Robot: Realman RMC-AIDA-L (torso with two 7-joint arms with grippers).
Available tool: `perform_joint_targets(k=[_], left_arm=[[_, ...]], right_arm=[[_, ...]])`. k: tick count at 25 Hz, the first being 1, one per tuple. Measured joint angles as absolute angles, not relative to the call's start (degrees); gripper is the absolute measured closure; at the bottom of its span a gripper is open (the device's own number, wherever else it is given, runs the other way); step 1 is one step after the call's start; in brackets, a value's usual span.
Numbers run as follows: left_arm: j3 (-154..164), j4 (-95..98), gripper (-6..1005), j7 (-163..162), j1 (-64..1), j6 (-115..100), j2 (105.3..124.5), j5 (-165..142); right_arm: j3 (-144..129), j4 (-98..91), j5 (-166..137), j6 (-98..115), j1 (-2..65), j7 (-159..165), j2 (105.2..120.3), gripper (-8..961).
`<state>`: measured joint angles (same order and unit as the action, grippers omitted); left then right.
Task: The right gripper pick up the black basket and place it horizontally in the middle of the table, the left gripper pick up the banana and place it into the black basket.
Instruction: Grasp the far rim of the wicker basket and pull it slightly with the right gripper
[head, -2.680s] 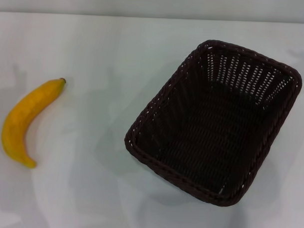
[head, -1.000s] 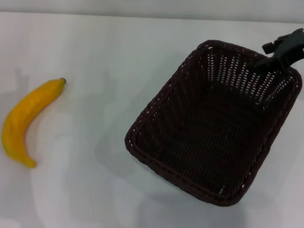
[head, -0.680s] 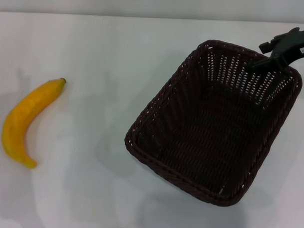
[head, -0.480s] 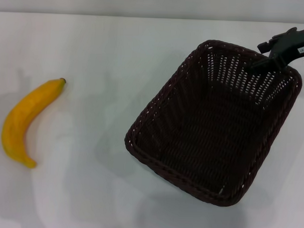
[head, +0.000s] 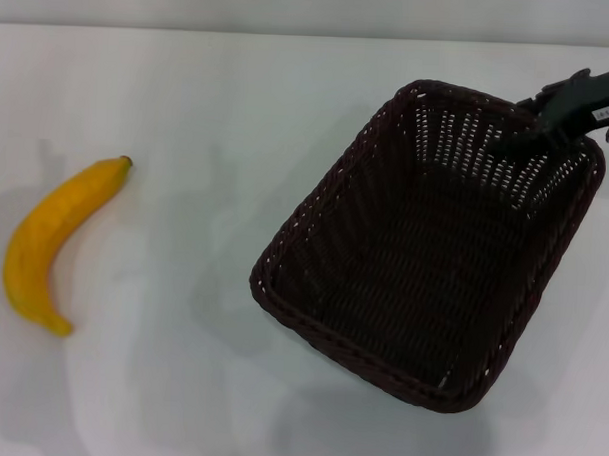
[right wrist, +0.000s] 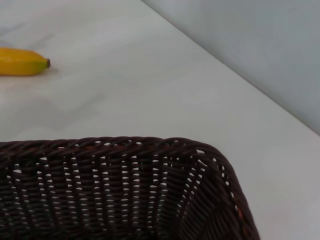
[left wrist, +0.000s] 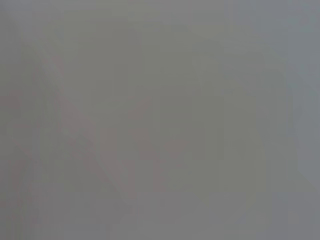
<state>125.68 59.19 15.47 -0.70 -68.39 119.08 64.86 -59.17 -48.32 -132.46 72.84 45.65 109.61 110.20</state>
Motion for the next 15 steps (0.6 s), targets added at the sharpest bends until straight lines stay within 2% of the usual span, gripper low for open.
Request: perform_joint_targets(k=[15], left_arm=[[125.7,59.1,109,15.5,-0.8,-68.5,119.09,64.9]], right_arm=[[-59.5,-49.4,-139.8,76.5,47.6,111.4,110.65,227]])
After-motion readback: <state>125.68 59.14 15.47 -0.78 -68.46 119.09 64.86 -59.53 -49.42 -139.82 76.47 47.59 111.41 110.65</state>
